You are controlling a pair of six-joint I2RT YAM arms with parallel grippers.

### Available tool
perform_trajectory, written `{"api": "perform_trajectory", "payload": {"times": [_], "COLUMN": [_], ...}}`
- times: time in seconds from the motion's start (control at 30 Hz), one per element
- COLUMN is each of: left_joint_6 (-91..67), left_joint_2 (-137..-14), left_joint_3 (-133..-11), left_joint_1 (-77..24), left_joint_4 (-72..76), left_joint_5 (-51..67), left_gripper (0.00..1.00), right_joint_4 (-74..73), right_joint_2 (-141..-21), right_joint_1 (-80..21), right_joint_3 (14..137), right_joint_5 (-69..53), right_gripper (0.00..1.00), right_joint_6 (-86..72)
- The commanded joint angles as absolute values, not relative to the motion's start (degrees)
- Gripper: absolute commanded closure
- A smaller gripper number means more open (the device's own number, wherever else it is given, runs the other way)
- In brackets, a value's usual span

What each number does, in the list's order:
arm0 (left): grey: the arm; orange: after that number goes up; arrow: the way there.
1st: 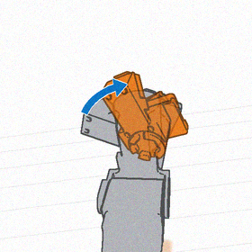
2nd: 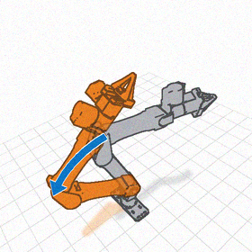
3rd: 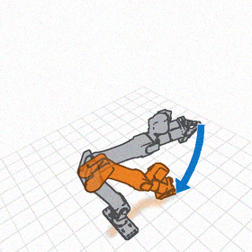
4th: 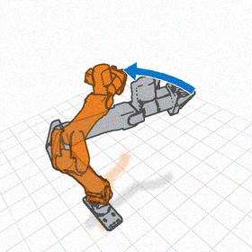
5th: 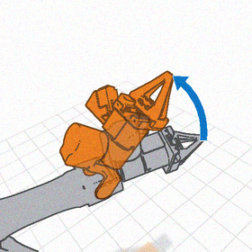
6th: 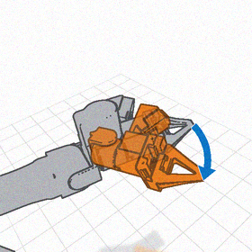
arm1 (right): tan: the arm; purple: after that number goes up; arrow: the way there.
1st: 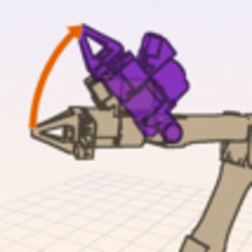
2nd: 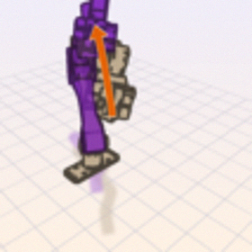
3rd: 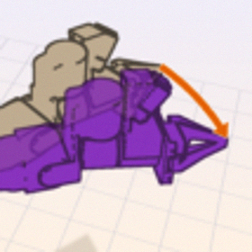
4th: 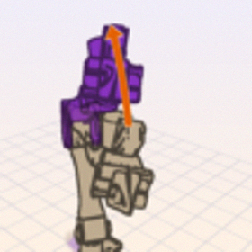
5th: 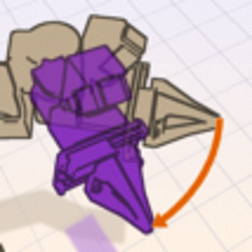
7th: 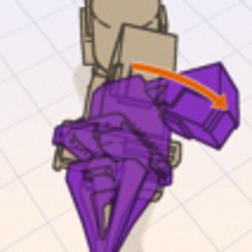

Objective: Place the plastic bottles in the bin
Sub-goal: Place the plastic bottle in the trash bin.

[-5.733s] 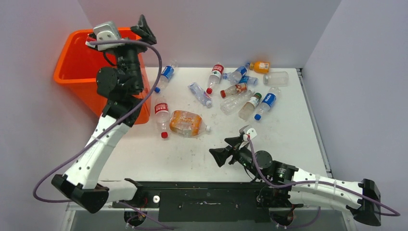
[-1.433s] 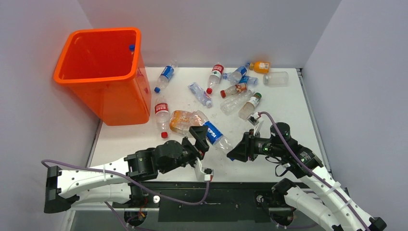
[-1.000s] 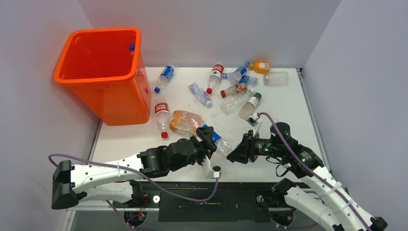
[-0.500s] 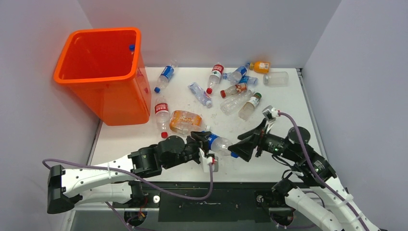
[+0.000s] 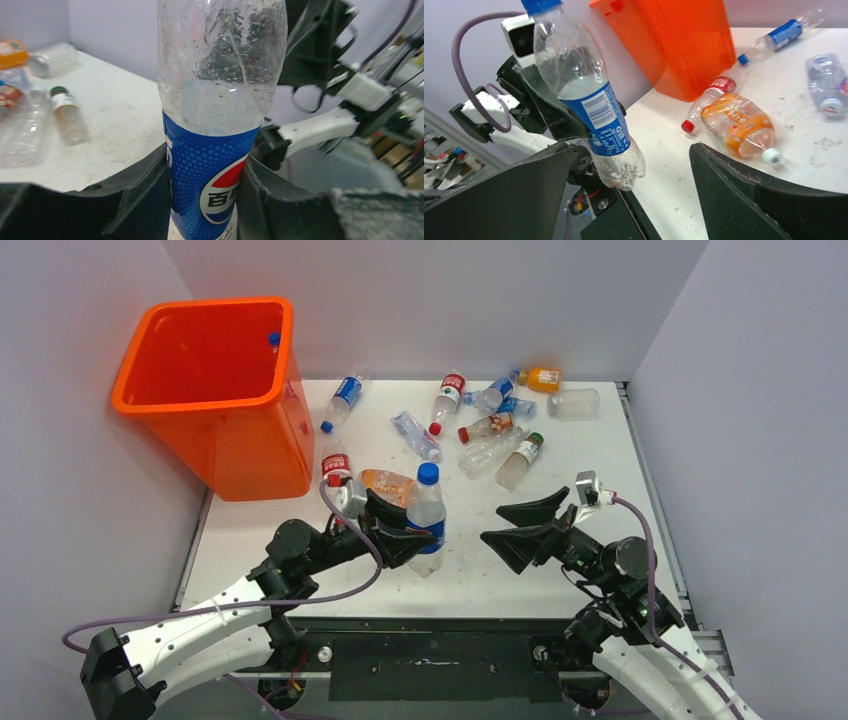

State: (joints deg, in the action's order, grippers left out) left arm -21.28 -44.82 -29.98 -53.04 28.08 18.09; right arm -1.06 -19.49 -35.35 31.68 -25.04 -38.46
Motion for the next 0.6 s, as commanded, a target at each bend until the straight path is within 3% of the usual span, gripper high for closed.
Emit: {"api": "perform_trajectory", "payload": {"times": [0.0,0.1,0.33,0.5,0.57], "left_joint_6": [-40.44,-45.32,-50.51,-51.68,-51.76], "left_joint_2": [-45.89,-47.41,-49.77,-50.52,-50.70], "left_joint_3": [-30.54,-30.60,-30.16,-30.77,-31.13], "left_joint_1": [-52.25,-52.26,-52.22,-52.27,-52.41], "left_joint_4": [43.39,46.45,51.10,49.55,49.33], "left_joint_5": [20.48,17.72,13.35,12.30,12.31], "left_gripper": [0.85,0.85,0.89,0.95,0.95], "right_joint_4": [12.50,21.47,25.17,22.38,19.41], "right_joint_2": [-25.18,-27.68,-33.07,-39.72,-43.16], "right_joint_1": [-35.90,-36.42,-42.62,-54.14,-61.02], "right_joint_3": [29.31,27.02,28.23,31.30,33.58], "right_joint_5": [-34.02,-36.89,-32.77,-23.82,-17.90], "right_gripper": [0.10,0.10,0.10,0.00,0.08], "right_joint_6": [-42.69,-46.66,-44.14,-37.36,-33.50]}}
